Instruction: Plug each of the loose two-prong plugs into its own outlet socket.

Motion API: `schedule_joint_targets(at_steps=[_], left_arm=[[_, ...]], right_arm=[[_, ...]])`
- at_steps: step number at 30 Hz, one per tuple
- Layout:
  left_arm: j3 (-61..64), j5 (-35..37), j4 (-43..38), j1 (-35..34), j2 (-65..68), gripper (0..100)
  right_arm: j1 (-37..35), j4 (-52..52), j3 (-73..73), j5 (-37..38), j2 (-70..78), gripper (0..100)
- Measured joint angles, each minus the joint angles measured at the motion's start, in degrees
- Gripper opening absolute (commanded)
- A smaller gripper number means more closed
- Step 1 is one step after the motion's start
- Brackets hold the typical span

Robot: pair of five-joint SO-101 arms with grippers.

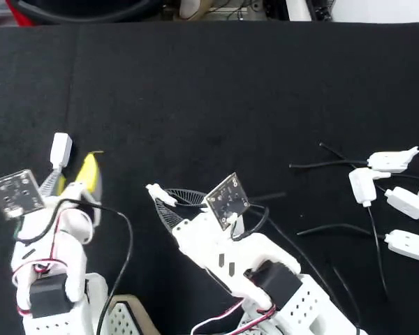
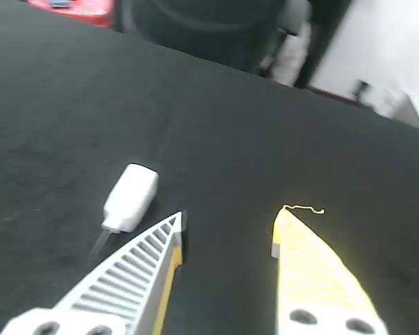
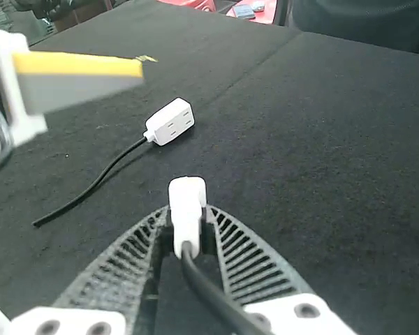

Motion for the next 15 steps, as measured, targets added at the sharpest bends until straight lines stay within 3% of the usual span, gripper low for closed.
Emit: schedule_joint_targets(at_steps=[8, 15], left_arm=[[11.4, -2.0, -14.7, -15.9, 0.4, 22], [11.9, -11.6, -15.2, -13.1, 2.2, 22]], right_arm=[[4.0, 0.0, -0.1, 0.0, 0.0, 1.1], [7.9, 6.8, -4.5, -0.2, 0.0, 1.1]])
